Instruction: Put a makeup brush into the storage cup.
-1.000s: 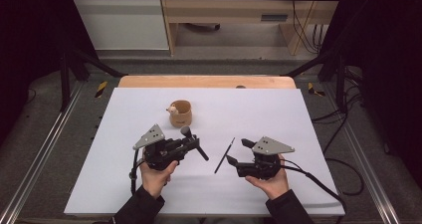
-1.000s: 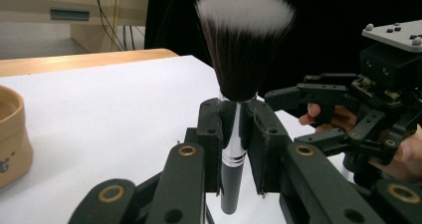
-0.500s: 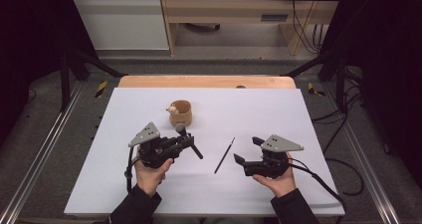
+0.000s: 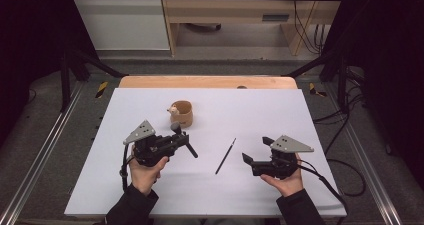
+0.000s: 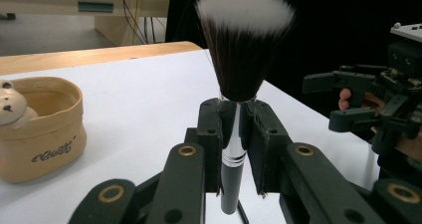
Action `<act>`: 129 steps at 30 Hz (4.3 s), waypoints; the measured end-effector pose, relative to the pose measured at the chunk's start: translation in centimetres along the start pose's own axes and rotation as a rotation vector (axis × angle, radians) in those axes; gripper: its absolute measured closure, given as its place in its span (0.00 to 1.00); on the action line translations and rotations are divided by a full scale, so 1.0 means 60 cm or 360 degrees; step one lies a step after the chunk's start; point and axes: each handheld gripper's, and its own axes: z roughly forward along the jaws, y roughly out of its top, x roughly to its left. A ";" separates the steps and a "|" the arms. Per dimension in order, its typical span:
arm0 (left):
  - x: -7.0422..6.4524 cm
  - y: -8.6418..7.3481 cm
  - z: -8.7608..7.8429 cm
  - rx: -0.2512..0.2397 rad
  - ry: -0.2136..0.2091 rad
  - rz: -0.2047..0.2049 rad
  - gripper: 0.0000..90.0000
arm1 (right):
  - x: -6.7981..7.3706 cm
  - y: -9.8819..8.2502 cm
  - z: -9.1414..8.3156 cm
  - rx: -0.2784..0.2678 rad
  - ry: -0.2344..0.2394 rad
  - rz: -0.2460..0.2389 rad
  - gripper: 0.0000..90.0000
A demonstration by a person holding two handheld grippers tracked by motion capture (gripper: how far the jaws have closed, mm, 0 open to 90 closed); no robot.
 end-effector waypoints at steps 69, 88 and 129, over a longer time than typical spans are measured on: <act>0.047 0.084 0.005 0.0164 0.0262 0.0135 0.86 | -0.045 -0.025 -0.039 -0.0012 -0.0225 0.0104 0.08; 0.060 0.108 0.027 0.0169 0.0306 0.0152 0.86 | -0.045 -0.026 -0.037 0.0002 -0.0221 0.0100 0.08; 0.107 0.158 0.080 0.0174 0.0439 0.0144 0.86 | -0.044 -0.027 -0.033 0.0008 -0.0214 0.0100 0.08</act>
